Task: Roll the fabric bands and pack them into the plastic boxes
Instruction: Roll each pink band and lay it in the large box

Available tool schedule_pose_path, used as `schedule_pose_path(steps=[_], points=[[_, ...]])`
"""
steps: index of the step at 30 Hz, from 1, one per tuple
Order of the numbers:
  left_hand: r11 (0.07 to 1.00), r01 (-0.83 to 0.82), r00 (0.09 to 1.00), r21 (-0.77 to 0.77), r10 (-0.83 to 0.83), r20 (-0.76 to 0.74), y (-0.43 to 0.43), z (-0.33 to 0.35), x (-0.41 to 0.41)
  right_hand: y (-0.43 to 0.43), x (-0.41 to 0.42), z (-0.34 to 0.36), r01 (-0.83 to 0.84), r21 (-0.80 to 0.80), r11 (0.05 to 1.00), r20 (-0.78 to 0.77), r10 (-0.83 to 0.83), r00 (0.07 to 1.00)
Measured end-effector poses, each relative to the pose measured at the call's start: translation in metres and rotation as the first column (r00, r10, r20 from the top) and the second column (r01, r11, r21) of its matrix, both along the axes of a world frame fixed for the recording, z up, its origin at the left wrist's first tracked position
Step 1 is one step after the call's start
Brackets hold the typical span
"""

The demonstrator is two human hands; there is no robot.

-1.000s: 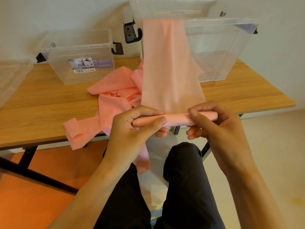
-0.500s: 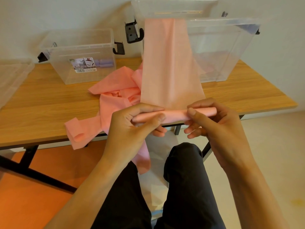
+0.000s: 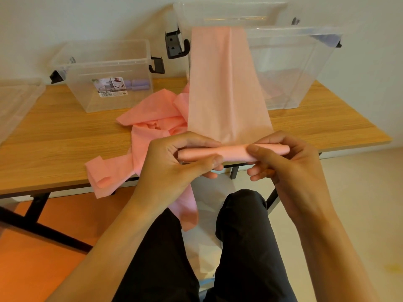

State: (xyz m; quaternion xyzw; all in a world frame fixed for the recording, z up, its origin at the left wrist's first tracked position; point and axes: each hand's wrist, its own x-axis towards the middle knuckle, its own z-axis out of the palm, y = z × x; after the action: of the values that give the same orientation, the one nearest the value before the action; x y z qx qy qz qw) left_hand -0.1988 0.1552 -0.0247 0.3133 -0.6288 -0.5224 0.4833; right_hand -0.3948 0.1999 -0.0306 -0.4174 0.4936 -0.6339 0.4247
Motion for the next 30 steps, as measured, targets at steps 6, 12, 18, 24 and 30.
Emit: schedule_pose_path(steps=[6, 12, 18, 24, 30], points=[[0.989, -0.137, 0.991, -0.061, 0.136, -0.021, 0.0055, 0.0005, -0.0006, -0.0035, 0.0010, -0.0008, -0.107, 0.009, 0.994, -0.068, 0.107, 0.992], [0.996, -0.087, 0.996, -0.004, 0.087, -0.014, 0.0052, 0.0006, 0.0038, -0.0024, 0.0049, -0.0037, -0.060, -0.041, 0.997, -0.051, 0.058, 0.997], [0.999, -0.047, 0.999, -0.013, 0.047, -0.006, 0.0033, 0.0008, 0.0006, -0.0001, 0.0008, 0.0011, -0.037, -0.043, 0.998, -0.071, 0.034, 0.997], [0.997, -0.073, 0.997, 0.008, 0.073, -0.013, 0.0048, 0.0042, 0.0008, -0.0005, -0.0004, 0.0028, -0.065, -0.037, 0.997, -0.116, 0.061, 0.991], [0.998, -0.053, 0.998, -0.029, 0.054, 0.029, 0.0036, 0.0020, 0.0050, -0.0013, -0.0009, 0.0044, -0.064, -0.017, 0.998, -0.104, 0.062, 0.993]])
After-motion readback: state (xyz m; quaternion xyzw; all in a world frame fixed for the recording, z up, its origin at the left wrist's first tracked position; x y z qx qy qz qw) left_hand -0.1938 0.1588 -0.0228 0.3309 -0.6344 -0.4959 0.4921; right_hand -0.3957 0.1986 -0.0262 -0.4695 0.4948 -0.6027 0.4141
